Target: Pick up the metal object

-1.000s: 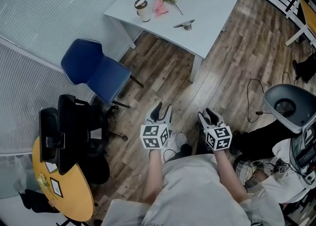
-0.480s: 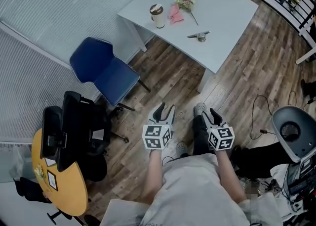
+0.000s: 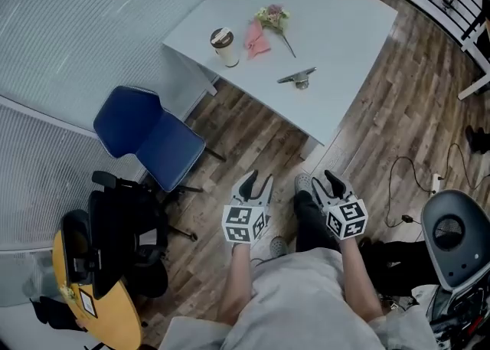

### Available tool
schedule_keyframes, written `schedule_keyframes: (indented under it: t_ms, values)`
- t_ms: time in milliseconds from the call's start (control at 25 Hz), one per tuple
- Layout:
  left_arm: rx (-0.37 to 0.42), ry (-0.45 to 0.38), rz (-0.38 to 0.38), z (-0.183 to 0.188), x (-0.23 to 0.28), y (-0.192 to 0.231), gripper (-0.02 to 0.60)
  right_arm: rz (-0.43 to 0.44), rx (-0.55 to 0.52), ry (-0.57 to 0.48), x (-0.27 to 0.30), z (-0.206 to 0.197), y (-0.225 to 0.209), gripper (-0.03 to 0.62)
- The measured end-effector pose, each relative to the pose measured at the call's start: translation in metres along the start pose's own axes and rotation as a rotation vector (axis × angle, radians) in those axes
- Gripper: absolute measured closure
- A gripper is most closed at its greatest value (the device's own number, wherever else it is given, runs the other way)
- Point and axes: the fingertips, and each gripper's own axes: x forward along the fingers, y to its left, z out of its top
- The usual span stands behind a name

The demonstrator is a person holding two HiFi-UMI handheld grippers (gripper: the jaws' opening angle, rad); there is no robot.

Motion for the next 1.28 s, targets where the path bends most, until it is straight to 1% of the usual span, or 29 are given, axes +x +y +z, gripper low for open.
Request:
schedule_keyframes:
  t_ms: [120,240,360,400,440,480,600,760,840,960,1160,1280]
  values:
    - [0.015,0.031,-0.028,0.007,0.031,-0.001,0.422,0.041,-0.051,0.000,0.020,0.024,-0.019,0.439]
    - [0.015,0.056,-0.035,0.019,0.063,0.002,0.422,0.074,-0.080,-0.018,0.042,0.055,-0.042,0.439]
    - [0.021,0.063,-0.040,0.037,0.096,0.006,0.422,0.103,-0.107,-0.040,0.065,0.085,-0.065,0.439]
    - [0.027,0.063,-0.040,0.044,0.106,0.007,0.422,0.127,-0.113,-0.046,0.072,0.094,-0.070,0.439]
    - [0.033,0.063,-0.039,0.052,0.117,0.008,0.422,0.158,-0.118,-0.052,0.080,0.102,-0.074,0.418]
    - [0.041,0.063,-0.037,0.059,0.127,0.010,0.422,0.188,-0.125,-0.057,0.086,0.110,-0.077,0.413]
    - [0.051,0.060,-0.029,0.079,0.155,0.014,0.422,0.244,-0.168,-0.056,0.106,0.127,-0.093,0.413]
    - [0.041,0.061,-0.025,0.088,0.191,0.019,0.422,0.297,-0.209,-0.039,0.130,0.139,-0.118,0.413]
    - [0.041,0.072,-0.016,0.088,0.207,0.025,0.422,0.323,-0.238,-0.033,0.143,0.141,-0.127,0.412]
    - [0.020,0.092,0.000,0.083,0.226,0.036,0.422,0.356,-0.270,-0.036,0.160,0.147,-0.142,0.399]
    - [-0.028,0.087,0.025,0.078,0.260,0.055,0.422,0.376,-0.299,-0.038,0.192,0.151,-0.167,0.398]
    - [-0.030,0.091,0.031,0.073,0.281,0.060,0.422,0.386,-0.302,-0.030,0.212,0.145,-0.179,0.398]
